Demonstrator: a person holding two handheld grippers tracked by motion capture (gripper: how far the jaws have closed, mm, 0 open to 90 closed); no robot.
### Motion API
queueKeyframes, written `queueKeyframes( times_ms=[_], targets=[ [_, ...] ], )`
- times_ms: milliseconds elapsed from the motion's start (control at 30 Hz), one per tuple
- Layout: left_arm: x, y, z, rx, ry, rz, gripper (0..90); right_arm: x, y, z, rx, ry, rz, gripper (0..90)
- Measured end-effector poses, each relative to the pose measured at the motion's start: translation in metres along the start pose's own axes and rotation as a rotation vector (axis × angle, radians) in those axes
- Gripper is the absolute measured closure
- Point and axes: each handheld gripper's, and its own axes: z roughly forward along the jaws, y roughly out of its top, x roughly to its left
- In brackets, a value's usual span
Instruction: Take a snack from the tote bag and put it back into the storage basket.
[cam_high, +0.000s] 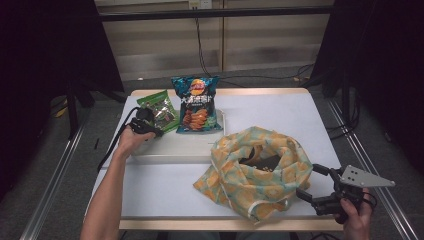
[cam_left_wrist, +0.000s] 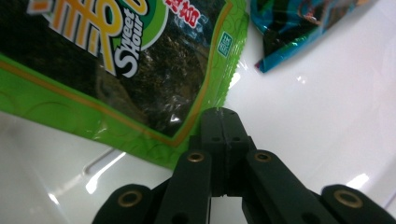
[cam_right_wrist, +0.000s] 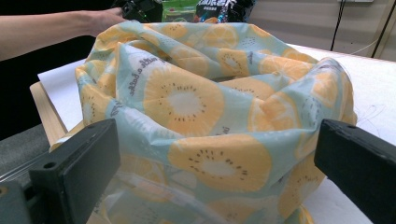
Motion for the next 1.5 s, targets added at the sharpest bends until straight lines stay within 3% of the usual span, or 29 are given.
queueKeyframes(
  times_ms=[67,167,200,267,300,400,467,500,567,700,733,767,833,900,933,1000,1167,1200,1267,1367,1500],
  targets=[
    [0.005,0.002,-0.001,0.026,0.003,0.006,90.0,0.000,0.000,0.000,0.001,0.001,0.000,0.0],
    [0.009,0.003,0.000,0.004,0.030,-0.022,90.0,0.000,0.000,0.000,-0.001,0.000,-0.001,0.0],
    [0.011,0.003,-0.001,0.009,0.037,-0.010,90.0,0.000,0.000,-0.001,-0.002,0.000,-0.003,0.0],
    [0.013,0.003,-0.001,-0.002,0.048,-0.027,90.0,0.000,0.000,-0.001,-0.002,0.000,0.000,0.0],
    [0.012,0.003,0.002,-0.040,0.044,-0.080,90.0,0.000,0.000,-0.001,-0.001,-0.003,0.002,0.0],
    [0.016,0.004,0.002,-0.016,0.045,-0.038,90.0,0.000,0.000,-0.001,-0.002,0.002,0.002,0.0],
    [0.017,0.005,0.003,-0.030,0.048,-0.077,90.0,0.001,0.000,0.000,-0.001,0.003,-0.003,0.0],
    [0.018,0.006,0.003,-0.023,0.062,-0.057,90.0,0.001,0.000,-0.001,0.003,0.003,0.000,0.0],
    [0.017,0.007,0.003,-0.036,0.069,-0.079,90.0,0.000,0.000,0.000,0.000,0.004,-0.002,0.0],
    [0.016,0.006,0.002,-0.026,0.072,-0.064,89.5,-0.001,-0.001,0.000,0.003,-0.002,0.002,0.0],
    [0.014,0.005,0.002,-0.042,0.066,-0.086,88.2,-0.001,-0.001,0.000,0.005,0.000,-0.001,0.0],
    [0.015,0.005,0.000,-0.023,0.065,-0.056,87.3,-0.001,-0.001,-0.001,0.006,0.002,-0.002,0.0],
    [0.013,0.002,-0.003,-0.044,0.044,-0.046,87.1,0.000,-0.001,0.000,0.007,0.003,0.000,0.0],
    [0.011,-0.001,-0.009,-0.070,0.034,-0.047,86.6,0.000,-0.001,0.000,0.008,0.004,0.000,0.0],
    [0.010,-0.003,-0.011,-0.100,0.008,-0.062,86.6,0.000,-0.001,0.000,0.006,0.004,0.004,0.0],
    [0.007,-0.005,-0.015,-0.112,0.034,-0.052,85.5,0.000,-0.001,0.001,0.006,0.005,-0.001,0.0],
    [-0.001,-0.012,-0.029,-0.141,0.049,-0.016,81.9,0.000,0.000,0.002,0.008,0.006,-0.008,0.0],
    [-0.003,-0.013,-0.031,-0.164,0.046,-0.026,79.7,0.000,0.000,0.002,0.008,0.008,-0.009,0.0],
    [-0.007,-0.016,-0.036,-0.180,0.023,-0.009,76.8,0.000,0.000,0.002,0.008,0.006,-0.007,0.0],
    [-0.014,-0.023,-0.043,-0.192,0.032,0.014,71.1,0.000,0.000,0.002,0.008,0.005,-0.009,0.0],
    [-0.021,-0.034,-0.055,-0.254,0.054,0.012,61.4,0.001,0.002,0.003,0.007,0.004,-0.011,0.0]
  ],
)
